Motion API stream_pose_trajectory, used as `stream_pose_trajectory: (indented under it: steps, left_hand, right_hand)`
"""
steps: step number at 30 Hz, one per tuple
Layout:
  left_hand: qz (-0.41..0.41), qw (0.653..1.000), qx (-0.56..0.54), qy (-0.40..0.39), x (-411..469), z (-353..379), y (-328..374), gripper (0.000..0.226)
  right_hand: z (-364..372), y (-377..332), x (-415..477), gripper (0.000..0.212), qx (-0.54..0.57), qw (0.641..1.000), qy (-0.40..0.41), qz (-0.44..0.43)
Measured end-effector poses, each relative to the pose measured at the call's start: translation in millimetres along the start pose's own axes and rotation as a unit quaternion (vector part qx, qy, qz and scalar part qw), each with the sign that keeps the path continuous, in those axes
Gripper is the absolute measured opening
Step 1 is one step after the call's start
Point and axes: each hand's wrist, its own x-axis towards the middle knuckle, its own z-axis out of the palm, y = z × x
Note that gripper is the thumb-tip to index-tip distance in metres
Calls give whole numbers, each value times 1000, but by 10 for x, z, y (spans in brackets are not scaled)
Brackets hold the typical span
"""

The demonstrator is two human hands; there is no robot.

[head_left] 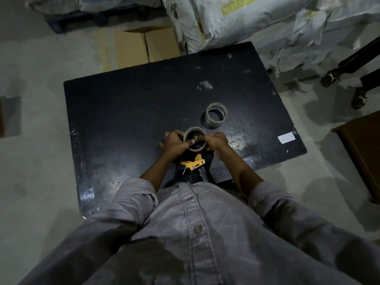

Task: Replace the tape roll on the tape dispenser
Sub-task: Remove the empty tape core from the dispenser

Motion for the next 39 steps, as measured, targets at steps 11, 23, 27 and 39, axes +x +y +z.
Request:
stream_pose_trajectory:
  steps: [11, 23, 27, 39]
  left_hand:
    - [51, 995, 82, 13, -56, -14, 82, 47]
    - [84, 996, -21, 6, 4, -78, 413, 47]
    - [67, 991, -105, -50, 176, -71, 306, 75]
    - [56, 979, -173, -87, -76, -71, 654, 68]
  right_hand:
    - [-6, -26, 13, 48, -18, 999, 19, -42]
    - [-107, -61, 66, 30, 2, 998, 28, -56]
    - [-311, -72, 30, 20, 110, 991, -72, -34]
    - [-996, 367, 260, 16, 108, 992, 63, 7]
